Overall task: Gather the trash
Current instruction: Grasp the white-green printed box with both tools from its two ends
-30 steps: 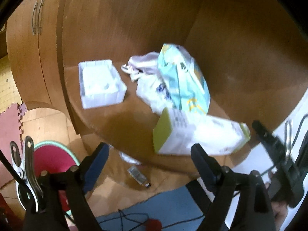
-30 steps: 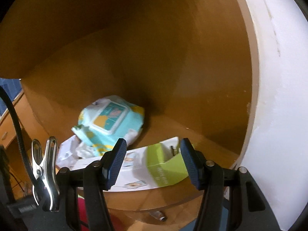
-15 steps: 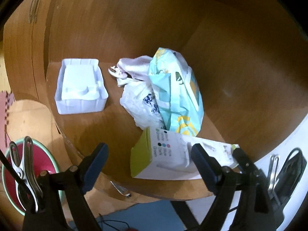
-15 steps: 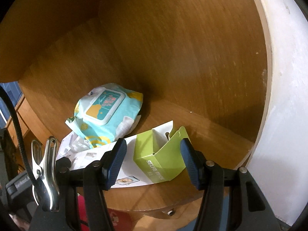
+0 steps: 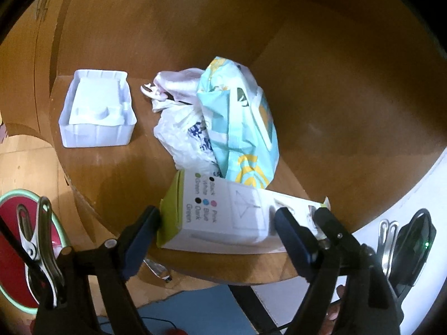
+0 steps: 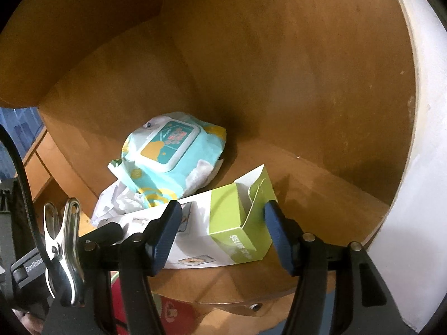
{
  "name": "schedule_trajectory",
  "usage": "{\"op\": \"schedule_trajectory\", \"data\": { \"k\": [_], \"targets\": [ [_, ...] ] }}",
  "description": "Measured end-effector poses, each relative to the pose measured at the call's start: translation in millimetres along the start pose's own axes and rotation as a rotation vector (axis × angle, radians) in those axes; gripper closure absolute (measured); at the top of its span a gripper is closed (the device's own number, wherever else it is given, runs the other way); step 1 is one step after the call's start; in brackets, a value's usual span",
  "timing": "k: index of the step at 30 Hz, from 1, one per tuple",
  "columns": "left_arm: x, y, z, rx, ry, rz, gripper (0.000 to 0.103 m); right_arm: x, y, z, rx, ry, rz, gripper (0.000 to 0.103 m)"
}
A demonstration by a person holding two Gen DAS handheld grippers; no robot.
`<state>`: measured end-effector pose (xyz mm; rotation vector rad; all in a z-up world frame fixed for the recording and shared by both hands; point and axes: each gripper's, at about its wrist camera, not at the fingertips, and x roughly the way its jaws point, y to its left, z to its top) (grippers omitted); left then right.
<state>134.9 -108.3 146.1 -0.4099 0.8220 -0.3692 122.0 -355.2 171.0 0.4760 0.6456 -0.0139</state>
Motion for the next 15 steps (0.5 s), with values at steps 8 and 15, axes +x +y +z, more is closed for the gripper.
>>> {"op": "schedule_trajectory", "data": {
  "k": [8, 15],
  "targets": [
    [-10.2, 6.6, -3.0, -0.003, -0.013, 0.014, 0.016, 6.3, 12.6, -4.3, -0.011, 0.021, 0.042, 0.039],
    [-36.4, 20.7, -3.5, -0.012, -0.043, 0.054, 0.016, 10.5, 30.6, -8.8, -0.024, 0.042, 0.085, 0.039]
  ]
}}
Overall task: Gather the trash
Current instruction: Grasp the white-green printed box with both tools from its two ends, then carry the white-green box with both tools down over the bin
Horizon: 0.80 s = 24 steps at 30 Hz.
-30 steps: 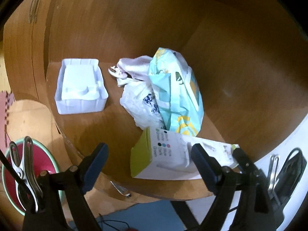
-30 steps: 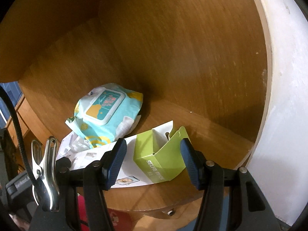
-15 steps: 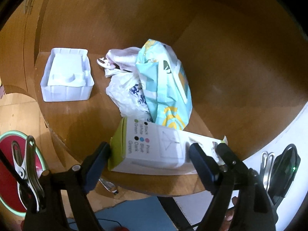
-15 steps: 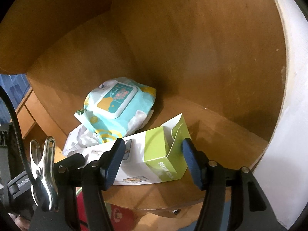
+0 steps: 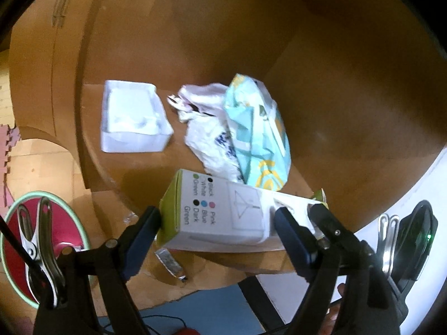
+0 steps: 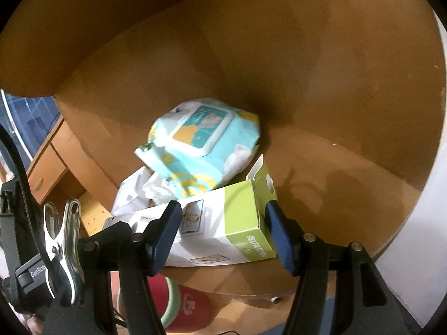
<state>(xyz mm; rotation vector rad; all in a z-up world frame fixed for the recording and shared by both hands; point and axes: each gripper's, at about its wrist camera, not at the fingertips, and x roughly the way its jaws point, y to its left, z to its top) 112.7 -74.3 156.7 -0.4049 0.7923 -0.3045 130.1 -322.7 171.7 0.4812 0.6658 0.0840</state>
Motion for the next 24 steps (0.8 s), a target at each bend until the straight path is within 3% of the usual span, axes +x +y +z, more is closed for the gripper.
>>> {"op": "schedule_trajectory", "data": {
  "k": [15, 24],
  "targets": [
    [-71.4, 53.2, -5.9, -0.085, -0.050, 0.116, 0.016, 13.9, 70.9, -19.7, -0.072, 0.060, 0.137, 0.039],
    [-105.5, 108.1, -19.6, -0.175, -0.078, 0.161, 0.016, 32.9, 125.2, -46.0, -0.130, 0.115, 0.204, 0.039]
  ]
}}
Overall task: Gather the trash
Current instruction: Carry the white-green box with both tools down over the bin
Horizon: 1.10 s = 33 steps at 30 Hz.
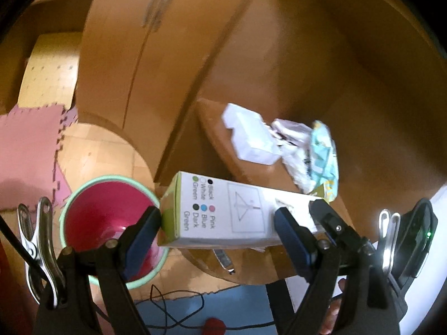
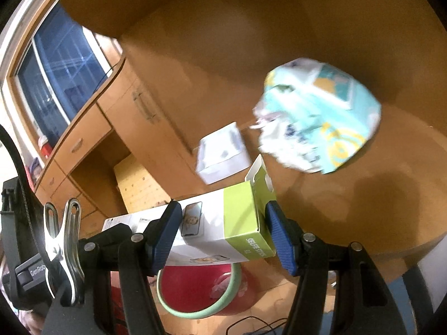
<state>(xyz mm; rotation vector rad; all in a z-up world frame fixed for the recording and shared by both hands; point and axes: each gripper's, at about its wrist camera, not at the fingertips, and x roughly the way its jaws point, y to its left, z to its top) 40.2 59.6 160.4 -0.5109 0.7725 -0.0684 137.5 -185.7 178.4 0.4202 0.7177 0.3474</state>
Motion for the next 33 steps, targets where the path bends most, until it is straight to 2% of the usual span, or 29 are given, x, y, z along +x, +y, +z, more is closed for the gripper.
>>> {"op": "schedule_trajectory", "data": {
  "k": [14, 24, 33],
  "targets": [
    [-12.5, 88.9, -3.2, -0.129, -0.001, 0.040, 0.016, 57.7, 61.9, -29.0, -0.091, 0.092, 0.033, 0.039],
    [8.8, 135.1, -17.1, -0.219, 0.071, 0.068, 0.016, 104.4, 75.9, -53.5, -0.158, 0.196, 0.038, 0.039],
    [26.0, 160.6, -25.0, -0.264, 0.100, 0.098, 0.017, 141.3, 81.7, -67.9, -0.180, 0.269, 0.032, 0.039]
  ]
}}
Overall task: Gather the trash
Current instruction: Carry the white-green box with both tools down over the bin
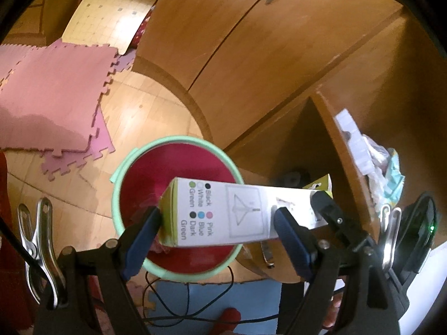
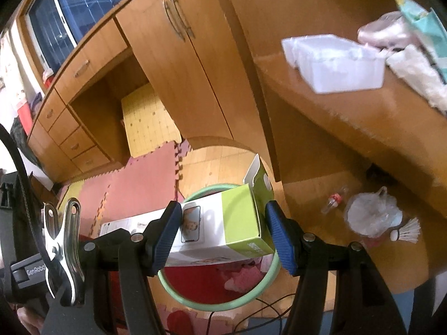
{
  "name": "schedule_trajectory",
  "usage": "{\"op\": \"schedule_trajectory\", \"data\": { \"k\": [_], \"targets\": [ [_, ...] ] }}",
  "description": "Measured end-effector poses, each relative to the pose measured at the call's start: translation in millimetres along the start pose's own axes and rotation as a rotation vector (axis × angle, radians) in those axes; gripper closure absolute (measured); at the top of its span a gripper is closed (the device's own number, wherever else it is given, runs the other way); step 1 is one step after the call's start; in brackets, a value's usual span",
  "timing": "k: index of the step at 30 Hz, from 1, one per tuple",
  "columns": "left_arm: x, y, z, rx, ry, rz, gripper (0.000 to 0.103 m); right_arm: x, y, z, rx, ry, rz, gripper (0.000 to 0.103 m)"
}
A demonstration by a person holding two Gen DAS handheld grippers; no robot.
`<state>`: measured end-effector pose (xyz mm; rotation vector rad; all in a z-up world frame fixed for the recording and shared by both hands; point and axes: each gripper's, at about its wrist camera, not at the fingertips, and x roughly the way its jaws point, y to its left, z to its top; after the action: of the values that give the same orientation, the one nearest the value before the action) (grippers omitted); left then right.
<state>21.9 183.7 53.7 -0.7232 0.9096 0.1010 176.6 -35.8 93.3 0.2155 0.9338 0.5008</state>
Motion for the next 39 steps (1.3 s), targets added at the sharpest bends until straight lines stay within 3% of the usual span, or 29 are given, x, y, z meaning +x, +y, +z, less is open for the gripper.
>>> {"op": "schedule_trajectory", "data": {
  "k": [16, 39],
  "targets": [
    [31.2, 24.2, 1.4, -0.068, 0.065, 0.022, 0.017, 34.8, -2.2, -8.9, -0.002, 0.089, -0.027, 0.039],
    [37.7, 23.4, -0.5, -0.034, 0.091, 0.079, 0.018, 32.2, -1.8, -6.1, 0.003, 0.081, -0.043, 0.039]
  ]
}}
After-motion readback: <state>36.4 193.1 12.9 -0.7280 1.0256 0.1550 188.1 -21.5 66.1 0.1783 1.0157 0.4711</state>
